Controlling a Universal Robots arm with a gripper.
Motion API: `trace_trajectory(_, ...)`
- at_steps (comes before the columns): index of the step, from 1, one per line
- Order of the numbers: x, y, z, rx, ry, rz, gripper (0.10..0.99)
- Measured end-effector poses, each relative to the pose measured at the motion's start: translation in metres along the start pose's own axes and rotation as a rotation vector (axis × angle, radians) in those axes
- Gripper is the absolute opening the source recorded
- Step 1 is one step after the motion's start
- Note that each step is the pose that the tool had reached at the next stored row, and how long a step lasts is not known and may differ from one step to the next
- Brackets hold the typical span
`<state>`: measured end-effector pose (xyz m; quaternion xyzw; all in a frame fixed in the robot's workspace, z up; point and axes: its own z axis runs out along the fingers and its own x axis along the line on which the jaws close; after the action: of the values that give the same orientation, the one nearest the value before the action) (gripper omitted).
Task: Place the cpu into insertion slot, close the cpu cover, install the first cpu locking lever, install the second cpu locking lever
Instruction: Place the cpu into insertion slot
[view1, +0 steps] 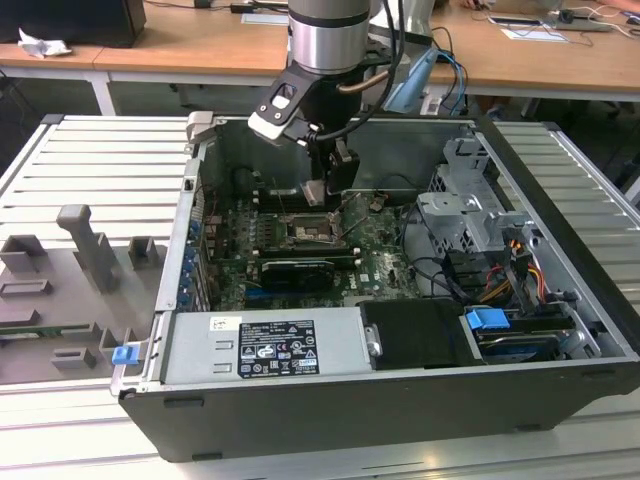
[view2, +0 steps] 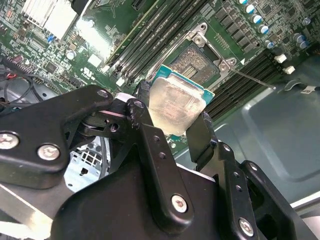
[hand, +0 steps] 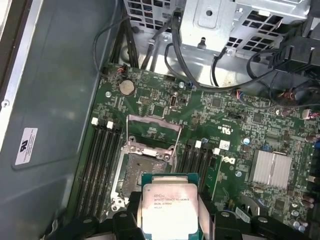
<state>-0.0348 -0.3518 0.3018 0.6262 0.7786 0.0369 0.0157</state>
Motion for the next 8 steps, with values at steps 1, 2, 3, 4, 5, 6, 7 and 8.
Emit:
trace_trajectory(1, 0.0, 0.0, 0.0005, 0.0, -0.0006, 0.008, 0.537)
trace_trajectory(2, 0.0, -0.0001, 0.0007, 0.0, -0.0009, 0.011, 0.537)
trace_trajectory(3, 0.0, -0.0001, 0.0009, 0.0, -0.0011, 0.014, 0.537)
trace_trajectory(4, 0.0, -0.0001, 0.0012, 0.0, -0.0014, 0.018, 0.537)
trace_trajectory(5, 0.0, -0.0001, 0.0014, -0.001, -0.0016, 0.022, 0.537)
trace_trajectory(6, 0.0, -0.0001, 0.0016, -0.001, -0.0019, 0.025, 0.537)
trace_trajectory(7, 0.0, -0.0002, 0.0021, -0.001, -0.0023, 0.031, 0.537)
trace_trajectory(8, 0.0, -0.0002, 0.0025, -0.001, -0.0027, 0.036, 0.537)
